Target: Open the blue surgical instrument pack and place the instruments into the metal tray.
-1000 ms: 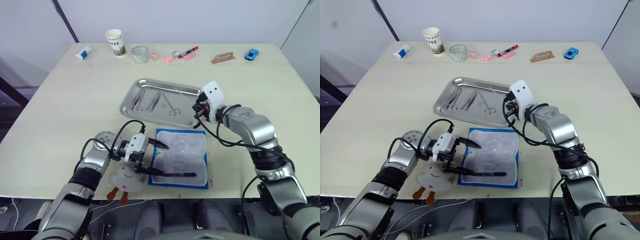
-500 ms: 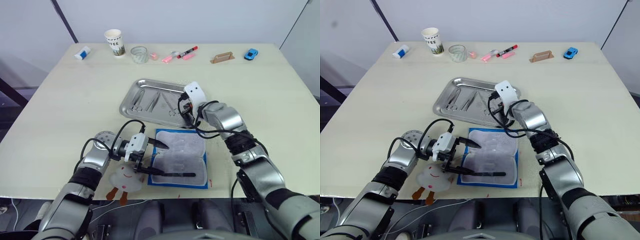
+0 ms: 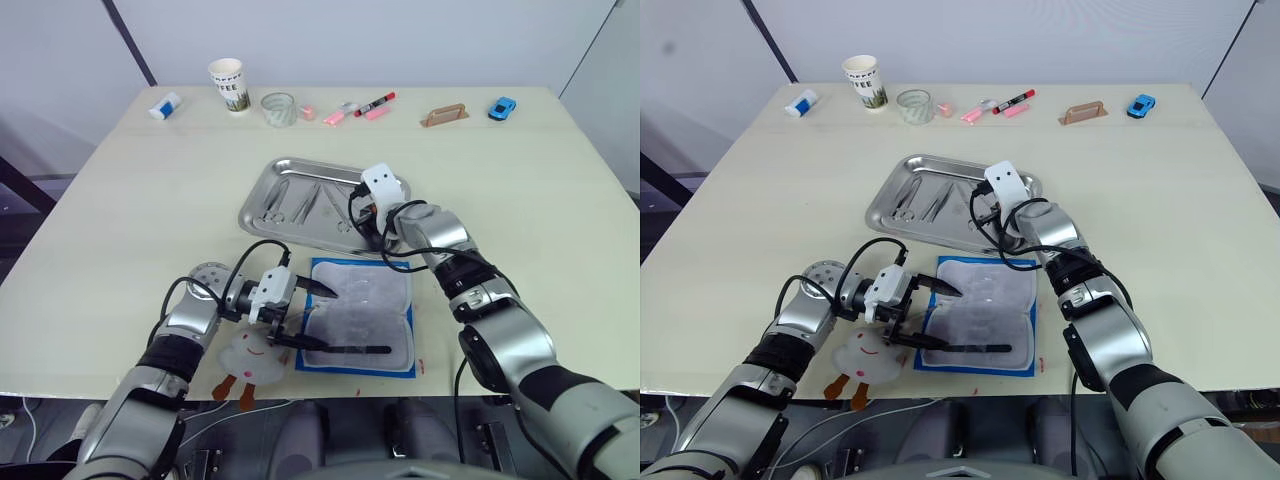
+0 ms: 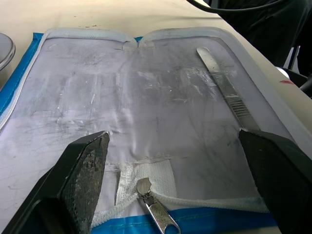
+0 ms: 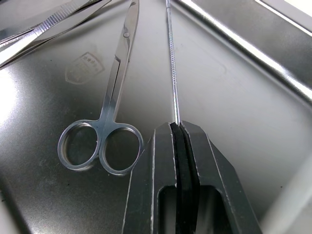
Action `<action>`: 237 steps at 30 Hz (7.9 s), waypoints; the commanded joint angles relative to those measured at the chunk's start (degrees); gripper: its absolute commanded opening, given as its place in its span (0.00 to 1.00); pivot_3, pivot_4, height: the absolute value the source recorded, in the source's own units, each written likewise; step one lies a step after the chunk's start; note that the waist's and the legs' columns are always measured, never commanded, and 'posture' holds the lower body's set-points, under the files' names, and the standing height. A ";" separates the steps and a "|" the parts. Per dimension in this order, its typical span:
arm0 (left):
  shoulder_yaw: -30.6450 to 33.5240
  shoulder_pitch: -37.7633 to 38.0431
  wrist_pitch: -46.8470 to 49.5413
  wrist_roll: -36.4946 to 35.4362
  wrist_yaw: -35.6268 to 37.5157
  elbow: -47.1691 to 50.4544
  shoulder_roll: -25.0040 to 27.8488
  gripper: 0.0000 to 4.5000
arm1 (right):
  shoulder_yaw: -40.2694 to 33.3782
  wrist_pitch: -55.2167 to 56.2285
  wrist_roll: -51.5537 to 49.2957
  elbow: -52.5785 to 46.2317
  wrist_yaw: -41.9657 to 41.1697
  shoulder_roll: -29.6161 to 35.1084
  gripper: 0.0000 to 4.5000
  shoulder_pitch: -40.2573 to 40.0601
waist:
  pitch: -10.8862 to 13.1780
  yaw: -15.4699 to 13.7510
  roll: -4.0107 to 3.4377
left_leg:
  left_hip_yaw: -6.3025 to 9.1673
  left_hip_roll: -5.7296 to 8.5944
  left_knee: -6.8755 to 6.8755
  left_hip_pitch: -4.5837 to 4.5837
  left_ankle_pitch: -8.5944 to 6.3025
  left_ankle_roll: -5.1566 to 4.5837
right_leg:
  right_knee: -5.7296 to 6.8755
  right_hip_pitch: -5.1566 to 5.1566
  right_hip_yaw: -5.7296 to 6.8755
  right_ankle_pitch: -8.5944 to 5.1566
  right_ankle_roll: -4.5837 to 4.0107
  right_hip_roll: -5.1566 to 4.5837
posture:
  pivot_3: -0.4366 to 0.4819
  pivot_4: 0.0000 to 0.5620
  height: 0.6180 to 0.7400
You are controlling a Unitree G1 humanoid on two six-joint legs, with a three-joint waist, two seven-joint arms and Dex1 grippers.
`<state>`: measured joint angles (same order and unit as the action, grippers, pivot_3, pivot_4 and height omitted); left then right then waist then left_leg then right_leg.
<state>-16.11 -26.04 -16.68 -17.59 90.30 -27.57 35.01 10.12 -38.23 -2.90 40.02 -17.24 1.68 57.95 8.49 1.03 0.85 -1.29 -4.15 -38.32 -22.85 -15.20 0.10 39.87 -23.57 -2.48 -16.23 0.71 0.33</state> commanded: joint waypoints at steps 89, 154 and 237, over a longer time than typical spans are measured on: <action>-2.36 1.02 0.99 2.17 2.20 -1.92 1.44 1.00 | 14.31 17.91 -2.50 -63.35 -40.14 36.39 0.02 -49.13 | -0.07 -0.28 0.03 | 0.10 0.00 -0.01 0.12 0.00 0.00 | -0.08 0.13 -0.08 -0.03 0.02 0.16 | 0.48 0.27 0.90; -3.66 0.07 -2.28 2.54 2.20 -6.46 0.58 1.00 | 11.56 0.67 -9.09 -79.86 -41.01 45.66 0.02 -40.14 | -0.07 -0.34 0.00 | 0.12 0.01 -0.03 0.10 0.00 0.00 | -0.07 0.13 -0.05 -0.03 0.01 0.12 | 0.48 0.27 0.90; -3.22 0.53 -0.10 2.07 2.20 -3.28 1.48 1.00 | 19.89 4.55 -1.29 -70.26 -42.67 39.47 0.00 -39.17 | -0.55 -0.17 0.22 | 0.17 -0.16 -0.01 0.26 0.00 0.00 | -0.04 0.16 -0.15 -0.06 -0.07 0.43 | 0.48 0.27 0.90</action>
<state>-17.96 -26.99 -17.84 -18.17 90.39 -29.51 36.11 29.59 -32.89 -4.83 -28.01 -59.51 40.76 17.74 7.94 0.86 1.07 -1.13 -4.31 -38.33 -22.60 -15.20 0.10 39.83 -23.42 -2.63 -16.28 0.63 0.76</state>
